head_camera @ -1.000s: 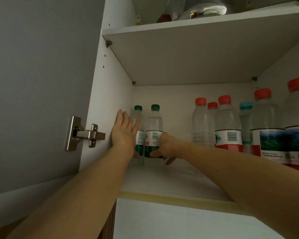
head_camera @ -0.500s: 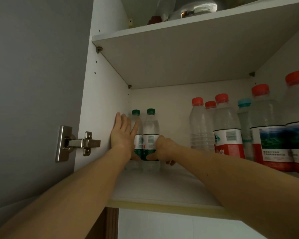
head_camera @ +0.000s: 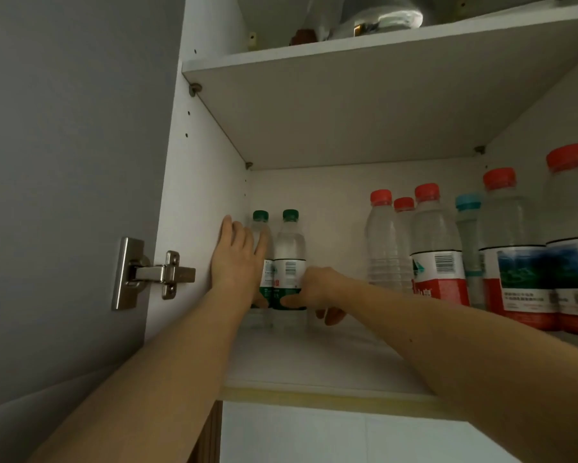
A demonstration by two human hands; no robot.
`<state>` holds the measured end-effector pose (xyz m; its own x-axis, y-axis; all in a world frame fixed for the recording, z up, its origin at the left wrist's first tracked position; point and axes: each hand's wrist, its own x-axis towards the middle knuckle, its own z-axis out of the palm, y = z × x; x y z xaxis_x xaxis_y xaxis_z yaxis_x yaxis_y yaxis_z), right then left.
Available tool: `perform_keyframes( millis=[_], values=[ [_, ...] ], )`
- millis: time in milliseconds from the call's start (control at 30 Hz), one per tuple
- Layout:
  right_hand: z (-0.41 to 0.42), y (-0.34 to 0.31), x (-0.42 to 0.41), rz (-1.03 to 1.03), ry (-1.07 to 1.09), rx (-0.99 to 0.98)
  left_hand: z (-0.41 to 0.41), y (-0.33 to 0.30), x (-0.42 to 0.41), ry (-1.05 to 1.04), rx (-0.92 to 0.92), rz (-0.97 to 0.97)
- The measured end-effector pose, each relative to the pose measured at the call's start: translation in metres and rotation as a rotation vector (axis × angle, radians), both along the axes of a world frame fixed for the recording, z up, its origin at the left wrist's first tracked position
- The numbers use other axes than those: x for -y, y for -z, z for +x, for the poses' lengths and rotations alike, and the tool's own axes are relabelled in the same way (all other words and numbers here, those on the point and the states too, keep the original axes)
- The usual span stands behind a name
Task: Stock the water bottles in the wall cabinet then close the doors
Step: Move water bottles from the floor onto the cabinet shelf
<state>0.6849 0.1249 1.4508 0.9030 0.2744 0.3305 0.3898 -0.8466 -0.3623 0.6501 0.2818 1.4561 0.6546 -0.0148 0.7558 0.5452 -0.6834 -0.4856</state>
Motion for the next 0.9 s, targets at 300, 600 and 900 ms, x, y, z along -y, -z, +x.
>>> perform_keyframes(
  millis=[300,600,900],
  values=[
    [-0.083,-0.013,0.034,-0.165,-0.055,0.612,-0.003,-0.004,0.003,0.308,0.164,-0.008],
    [-0.124,0.012,0.125,-0.076,0.212,0.859,-0.012,-0.007,0.033,0.746,0.234,-0.137],
    [-0.121,0.027,0.133,0.191,0.234,0.702,-0.037,-0.01,0.137,1.518,-0.366,-1.171]
  ],
)
